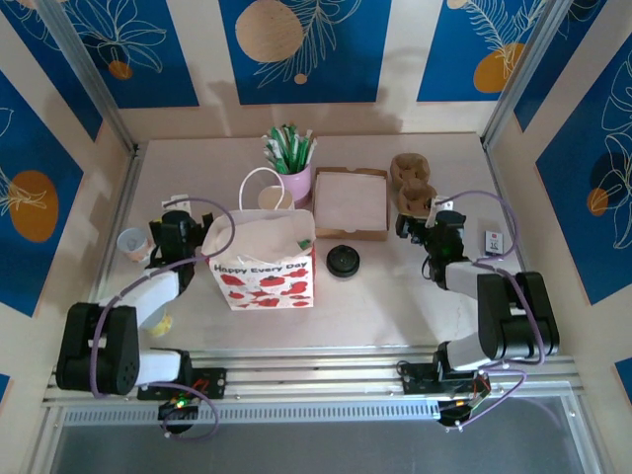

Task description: Pack the takeout coffee

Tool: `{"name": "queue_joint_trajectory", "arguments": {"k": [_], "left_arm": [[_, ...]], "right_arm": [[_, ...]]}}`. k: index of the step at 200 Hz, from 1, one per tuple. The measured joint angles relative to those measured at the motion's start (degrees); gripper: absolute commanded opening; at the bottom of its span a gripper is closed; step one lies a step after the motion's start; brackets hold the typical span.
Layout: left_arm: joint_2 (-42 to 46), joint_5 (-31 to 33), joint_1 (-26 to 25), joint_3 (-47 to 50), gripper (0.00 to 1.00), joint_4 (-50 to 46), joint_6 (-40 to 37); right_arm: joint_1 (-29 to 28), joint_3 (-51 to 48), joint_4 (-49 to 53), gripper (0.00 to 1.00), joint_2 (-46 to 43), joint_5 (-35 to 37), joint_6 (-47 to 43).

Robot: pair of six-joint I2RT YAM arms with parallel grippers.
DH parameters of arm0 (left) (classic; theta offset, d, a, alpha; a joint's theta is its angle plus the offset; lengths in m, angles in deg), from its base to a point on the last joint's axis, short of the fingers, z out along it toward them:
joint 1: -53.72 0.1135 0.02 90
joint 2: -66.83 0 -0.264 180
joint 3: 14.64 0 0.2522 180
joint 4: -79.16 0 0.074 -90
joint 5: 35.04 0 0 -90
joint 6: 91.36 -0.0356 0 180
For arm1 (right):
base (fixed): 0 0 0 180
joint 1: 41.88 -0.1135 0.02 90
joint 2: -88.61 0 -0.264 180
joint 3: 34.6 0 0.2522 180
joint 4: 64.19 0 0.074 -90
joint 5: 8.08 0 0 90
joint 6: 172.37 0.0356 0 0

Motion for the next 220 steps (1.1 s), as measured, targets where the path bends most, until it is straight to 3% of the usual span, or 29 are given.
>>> {"name": "queue_joint_trajectory", "arguments": {"k": [20, 94, 152, 220], "left_arm": [[-2.4, -0.8, 0.1, 0.2, 1.00, 2.8, -0.4], [-12.5, -9.0, -0.1, 6.0, 1.00, 18.3, -4.6], [-13.2, -11.6, -0.4, 7.9, 1.00, 25.6, -6.0], [-13.2, -11.6, -0.5, 8.1, 1.00, 27.4, -6.2]], "right_arm": [[0.0, -2.0, -5.1, 0.99, 3.0, -1.3, -0.9], [0.3, -3.2, -9.2, 0.99, 4.0, -3.2, -1.8], [0.3, -3.2, -10.0, 0.99, 4.0, -3.2, -1.9], [-0.9, -3.3, -10.4, 0.99, 4.0, -1.6, -2.3]]}}
